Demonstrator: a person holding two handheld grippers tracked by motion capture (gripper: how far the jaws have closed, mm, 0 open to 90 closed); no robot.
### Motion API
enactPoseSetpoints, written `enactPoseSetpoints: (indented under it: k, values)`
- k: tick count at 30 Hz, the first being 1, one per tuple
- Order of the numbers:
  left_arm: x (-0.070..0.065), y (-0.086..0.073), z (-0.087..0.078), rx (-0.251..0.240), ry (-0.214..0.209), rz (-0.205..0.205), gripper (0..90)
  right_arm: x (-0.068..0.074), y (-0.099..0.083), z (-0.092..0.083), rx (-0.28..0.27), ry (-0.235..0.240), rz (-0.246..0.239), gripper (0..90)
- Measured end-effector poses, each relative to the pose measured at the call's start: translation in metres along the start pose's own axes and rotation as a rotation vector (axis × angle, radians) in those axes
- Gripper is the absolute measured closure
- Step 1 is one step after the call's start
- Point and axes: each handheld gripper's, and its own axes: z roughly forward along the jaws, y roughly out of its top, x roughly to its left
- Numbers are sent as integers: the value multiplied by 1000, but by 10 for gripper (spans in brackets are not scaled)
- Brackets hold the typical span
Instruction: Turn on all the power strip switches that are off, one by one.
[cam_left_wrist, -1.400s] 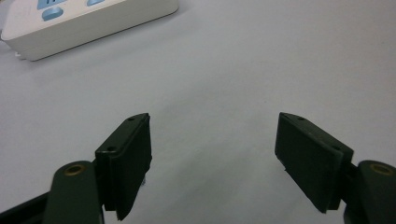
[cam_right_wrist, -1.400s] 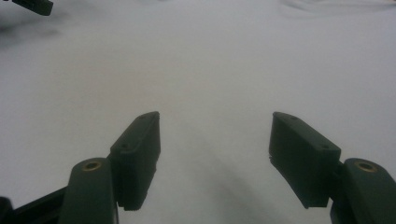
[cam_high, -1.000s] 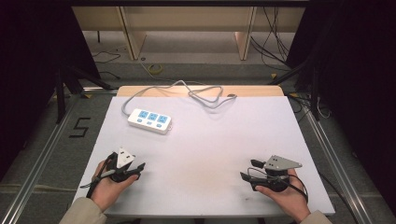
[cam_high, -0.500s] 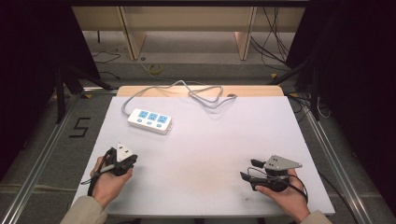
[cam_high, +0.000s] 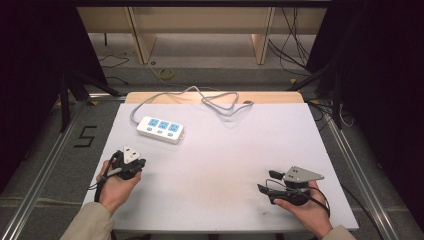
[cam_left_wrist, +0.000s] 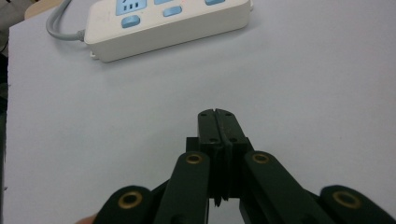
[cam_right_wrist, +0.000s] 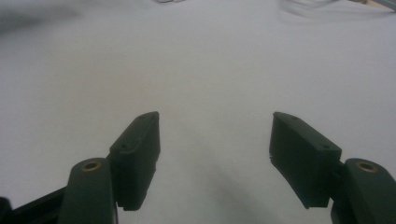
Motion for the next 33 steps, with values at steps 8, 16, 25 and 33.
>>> enactPoseSetpoints:
  k: [8, 16, 25, 33]
  values:
    - [6, 8, 6, -13, 7, -17, 898, 0, 0, 0, 2, 2, 1, 344]
    - [12, 15, 12, -14, 11, -26, 898, 0, 0, 0, 1, 4, 3, 344]
    - [16, 22, 17, -27, 24, -16, 898, -1, 0, 2, 4, 4, 3, 344]
    - [22, 34, 23, -28, 31, -6, 898, -1, -1, 1, 3, 1, 10, 345]
